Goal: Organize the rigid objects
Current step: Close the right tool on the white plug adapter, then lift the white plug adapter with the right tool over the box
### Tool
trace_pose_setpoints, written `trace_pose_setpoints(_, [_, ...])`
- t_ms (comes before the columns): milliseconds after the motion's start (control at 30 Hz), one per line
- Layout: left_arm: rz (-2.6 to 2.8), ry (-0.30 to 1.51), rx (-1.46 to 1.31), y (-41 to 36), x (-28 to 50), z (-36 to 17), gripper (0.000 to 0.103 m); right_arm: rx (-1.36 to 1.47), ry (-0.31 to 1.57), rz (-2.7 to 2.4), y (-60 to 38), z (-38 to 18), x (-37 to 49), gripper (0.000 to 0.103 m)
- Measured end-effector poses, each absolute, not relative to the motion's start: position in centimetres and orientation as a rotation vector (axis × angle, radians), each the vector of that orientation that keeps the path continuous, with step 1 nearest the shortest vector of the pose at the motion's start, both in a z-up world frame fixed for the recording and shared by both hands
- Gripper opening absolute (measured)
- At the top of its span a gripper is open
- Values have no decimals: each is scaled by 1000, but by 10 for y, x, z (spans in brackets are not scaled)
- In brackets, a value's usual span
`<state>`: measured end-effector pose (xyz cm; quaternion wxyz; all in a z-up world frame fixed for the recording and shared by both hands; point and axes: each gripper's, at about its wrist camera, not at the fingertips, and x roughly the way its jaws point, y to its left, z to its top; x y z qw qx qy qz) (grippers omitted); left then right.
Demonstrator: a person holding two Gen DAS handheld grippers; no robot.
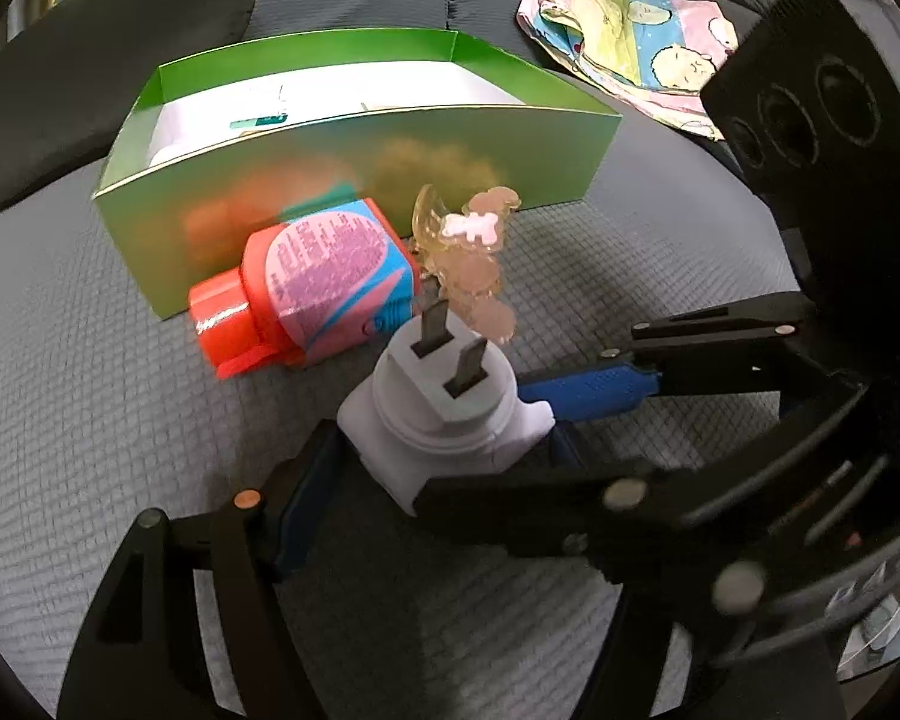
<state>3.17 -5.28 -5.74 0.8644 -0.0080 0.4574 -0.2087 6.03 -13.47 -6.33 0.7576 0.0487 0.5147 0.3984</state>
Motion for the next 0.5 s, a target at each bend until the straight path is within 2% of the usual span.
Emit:
trace_pose_setpoints(300, [-444,956,-14,-48,6,-55,69,104,1111,913,-136,-61,43,40])
trace_pose_setpoints(500, [-436,938,17,-53,-3,-43,69,112,1080,928,-143,-52,33,39])
